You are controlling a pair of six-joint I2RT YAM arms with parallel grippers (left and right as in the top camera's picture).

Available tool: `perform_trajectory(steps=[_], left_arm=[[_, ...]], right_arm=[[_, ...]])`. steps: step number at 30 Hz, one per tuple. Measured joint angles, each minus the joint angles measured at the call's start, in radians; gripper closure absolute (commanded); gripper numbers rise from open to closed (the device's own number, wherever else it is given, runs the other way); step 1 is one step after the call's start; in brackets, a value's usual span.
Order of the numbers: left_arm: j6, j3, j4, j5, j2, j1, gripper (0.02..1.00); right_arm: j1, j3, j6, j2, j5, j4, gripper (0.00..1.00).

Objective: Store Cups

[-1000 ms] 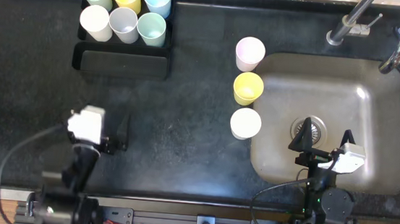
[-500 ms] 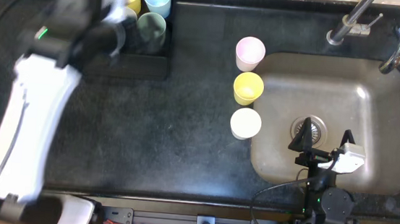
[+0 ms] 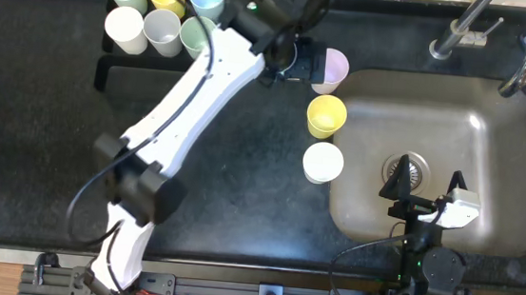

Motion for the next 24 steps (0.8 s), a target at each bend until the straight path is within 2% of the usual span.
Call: perform_trajectory(steps=[12, 24], left_arm=[[-0.062, 0.073, 0.133, 0.026, 0.108, -0.032, 0.018], [-0.079, 0.082, 0.134, 0.035, 0.171, -0.026, 0.018]], right_arm=[[0.0, 0.0, 0.0, 0.0, 0.0, -0.001, 0.003], [0.0, 0.0, 0.0, 0.0, 0.0, -0.001, 0.003]])
